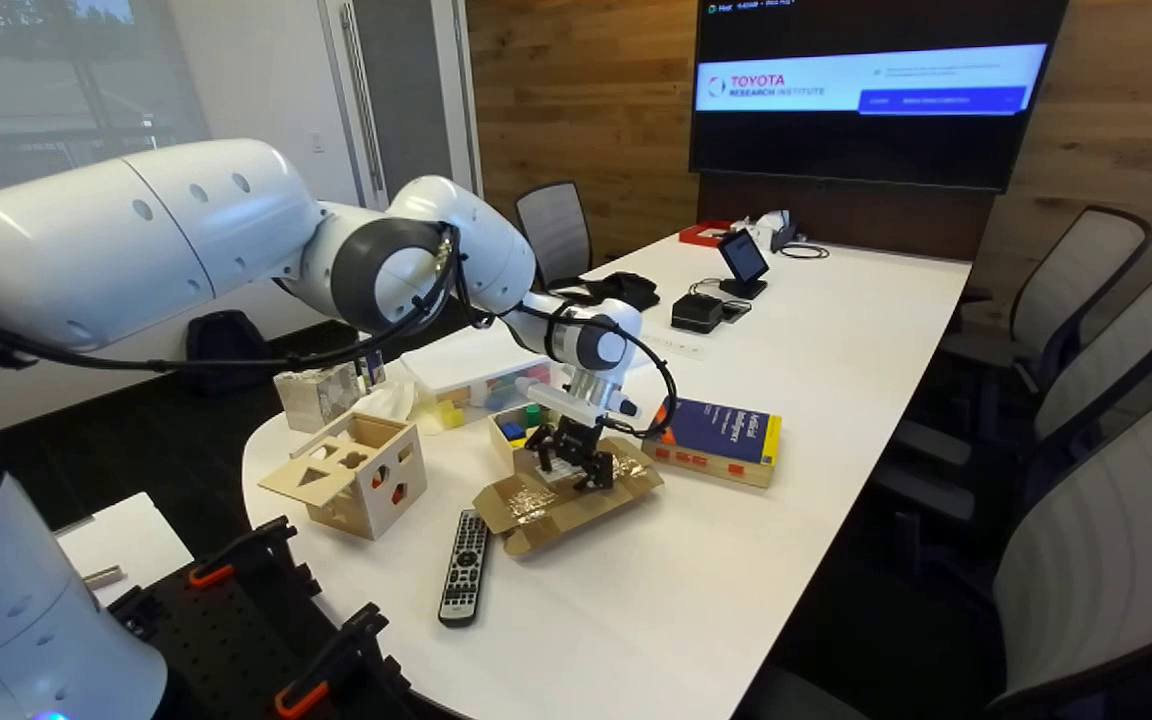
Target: Close the brown box.
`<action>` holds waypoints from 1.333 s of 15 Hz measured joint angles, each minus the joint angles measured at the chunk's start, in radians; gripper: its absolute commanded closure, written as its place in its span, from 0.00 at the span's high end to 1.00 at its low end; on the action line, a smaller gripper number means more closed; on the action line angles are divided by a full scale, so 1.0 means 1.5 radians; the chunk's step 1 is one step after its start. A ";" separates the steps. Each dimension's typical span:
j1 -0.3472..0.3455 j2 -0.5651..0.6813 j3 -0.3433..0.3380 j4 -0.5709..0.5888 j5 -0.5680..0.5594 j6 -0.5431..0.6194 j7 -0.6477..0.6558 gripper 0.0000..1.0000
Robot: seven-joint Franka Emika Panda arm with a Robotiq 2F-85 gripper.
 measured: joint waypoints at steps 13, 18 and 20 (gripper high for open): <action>-0.002 -0.021 -0.005 0.039 -0.009 -0.023 -0.016 1.00; -0.006 -0.094 -0.006 0.023 -0.015 -0.023 -0.029 1.00; -0.006 -0.134 -0.006 0.005 -0.020 -0.023 -0.029 1.00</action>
